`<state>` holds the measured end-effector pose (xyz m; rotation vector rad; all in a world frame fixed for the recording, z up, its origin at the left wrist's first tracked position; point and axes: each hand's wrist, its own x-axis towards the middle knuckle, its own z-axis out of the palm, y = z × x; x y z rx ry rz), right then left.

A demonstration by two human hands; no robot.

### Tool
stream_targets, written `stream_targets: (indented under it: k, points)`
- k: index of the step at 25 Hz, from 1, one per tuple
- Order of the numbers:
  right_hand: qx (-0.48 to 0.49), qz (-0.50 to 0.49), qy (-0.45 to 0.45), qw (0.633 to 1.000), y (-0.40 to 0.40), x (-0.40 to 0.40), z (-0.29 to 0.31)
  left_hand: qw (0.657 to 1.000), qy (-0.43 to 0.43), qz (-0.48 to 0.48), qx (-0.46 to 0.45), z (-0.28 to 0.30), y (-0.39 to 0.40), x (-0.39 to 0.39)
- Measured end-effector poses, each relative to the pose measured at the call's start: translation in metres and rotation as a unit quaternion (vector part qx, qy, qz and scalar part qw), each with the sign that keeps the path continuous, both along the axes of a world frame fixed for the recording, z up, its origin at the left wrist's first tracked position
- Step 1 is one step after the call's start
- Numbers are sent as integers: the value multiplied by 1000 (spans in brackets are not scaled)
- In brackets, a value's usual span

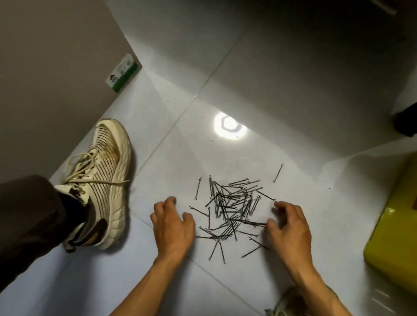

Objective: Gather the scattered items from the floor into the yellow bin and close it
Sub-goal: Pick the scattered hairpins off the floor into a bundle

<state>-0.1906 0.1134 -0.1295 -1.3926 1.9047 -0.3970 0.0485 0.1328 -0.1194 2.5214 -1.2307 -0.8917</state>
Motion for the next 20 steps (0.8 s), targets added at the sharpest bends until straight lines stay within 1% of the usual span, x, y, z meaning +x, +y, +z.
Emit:
stream_targets:
  k: [1, 4, 5, 6, 7, 8, 9, 10, 11, 12, 13, 14, 15, 16, 17, 18, 19, 20]
  points:
    - [5, -5, 35, 999, -9, -10, -2, 1000, 18, -10, 5, -1, 0, -14]
    - [51, 14, 107, 993, -48, -23, -6, 987, 123, -106, 8, -4, -15, -58]
    - [48, 56, 131, 989, -59, -19, -6, 981, 146, -125, 10, -3, -20, -68]
    - [35, 124, 146, 981, -67, -11, -6, 979, 157, -130, 3, -2, -25, -72]
    - [24, 194, 143, 970, -73, -3, -5, 981, 151, -123, -15, -1, -31, -70]
    - [13, 245, 117, 962, -77, 2, -3, 985, 127, -109, -40, 1, -38, -64]
    - [10, 260, 87, 962, -77, 3, 0, 990, 86, -97, -58, 1, -45, -54]
    - [8, 228, 73, 971, -74, -1, 1, 993, 44, -91, -58, -2, -54, -45]
    - [8, 165, 85, 983, -65, -11, 2, 995, 13, -89, -39, -5, -60, -38]
    - [25, 107, 125, 986, -49, -23, 3, 995, 4, -102, -11, -7, -64, -36]
    - [63, 75, 173, 980, -27, -33, 4, 992, 22, -125, 8, -8, -63, -41]
    - [116, 71, 191, 972, -3, -38, 5, 986, 61, -157, 13, -7, -59, -51]
    - [165, 77, 165, 969, 16, -35, 7, 976, 107, -187, 14, -5, -52, -62]
    - [183, 78, 96, 975, 29, -27, 8, 970, 140, -199, 11, 0, -45, -71]
    - [179, 65, 21, 982, 34, -16, 13, 971, 147, -191, -1, 4, -38, -73]
    - [161, 28, -27, 986, 31, -8, 16, 980, 128, -150, -15, 5, -30, -71]
    - [151, -24, -32, 988, 25, -5, 18, 993, 91, -73, -16, 6, -20, -62]
    - [148, -59, -17, 987, 23, -7, 19, 998, 57, 21, 17, 8, -7, -51]
